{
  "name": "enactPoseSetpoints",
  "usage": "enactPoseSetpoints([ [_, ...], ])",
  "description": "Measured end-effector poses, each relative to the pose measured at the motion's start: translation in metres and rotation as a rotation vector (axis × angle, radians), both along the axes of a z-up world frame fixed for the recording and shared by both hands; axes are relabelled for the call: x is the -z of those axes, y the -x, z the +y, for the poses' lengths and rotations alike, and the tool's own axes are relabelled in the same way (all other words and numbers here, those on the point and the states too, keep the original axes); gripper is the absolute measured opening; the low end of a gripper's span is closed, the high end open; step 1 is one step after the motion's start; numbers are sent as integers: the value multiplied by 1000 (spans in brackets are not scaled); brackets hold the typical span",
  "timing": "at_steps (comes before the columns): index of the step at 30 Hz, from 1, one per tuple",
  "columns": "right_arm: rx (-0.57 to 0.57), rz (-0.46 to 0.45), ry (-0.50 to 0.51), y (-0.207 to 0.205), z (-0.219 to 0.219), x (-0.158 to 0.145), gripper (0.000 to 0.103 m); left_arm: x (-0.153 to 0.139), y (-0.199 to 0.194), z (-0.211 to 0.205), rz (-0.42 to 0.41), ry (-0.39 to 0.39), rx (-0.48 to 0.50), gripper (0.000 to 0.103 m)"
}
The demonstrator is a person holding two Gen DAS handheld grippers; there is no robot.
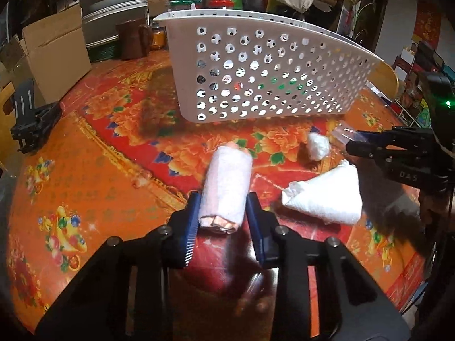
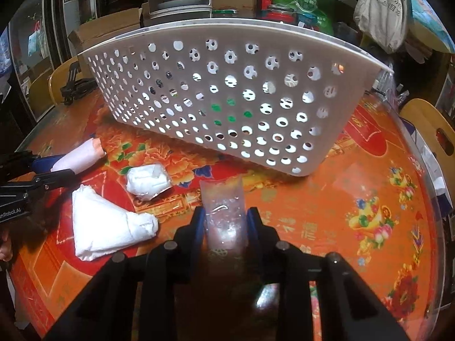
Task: Organize soft objects
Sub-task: 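Grasp the rolled pink-white towel with the left tool while the right tool grasps the clear cup, then carry the rolled towel and clear cup over the white basket with both tools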
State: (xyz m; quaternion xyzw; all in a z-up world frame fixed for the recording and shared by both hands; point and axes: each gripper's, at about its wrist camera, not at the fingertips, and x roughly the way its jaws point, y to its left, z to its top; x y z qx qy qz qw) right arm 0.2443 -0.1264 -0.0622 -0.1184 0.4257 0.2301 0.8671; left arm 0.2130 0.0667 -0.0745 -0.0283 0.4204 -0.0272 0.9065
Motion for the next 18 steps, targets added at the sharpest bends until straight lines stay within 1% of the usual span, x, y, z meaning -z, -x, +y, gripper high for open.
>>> enactPoseSetpoints([
  [6,2,11,-28,1,-3,-1,29,-9,12,5,-49,33,-14,29],
  [11,-2,3,-64,3,-9,-5,28,-18,24,11,-83,52,-28,29],
  [14,-4,-9,-94,5,-13,-9,28,-20,28,13,-93,59,-34,29],
  [18,3,-40,-158,10,-23,-17,28,-24,34,15,-113,65,-39,28],
])
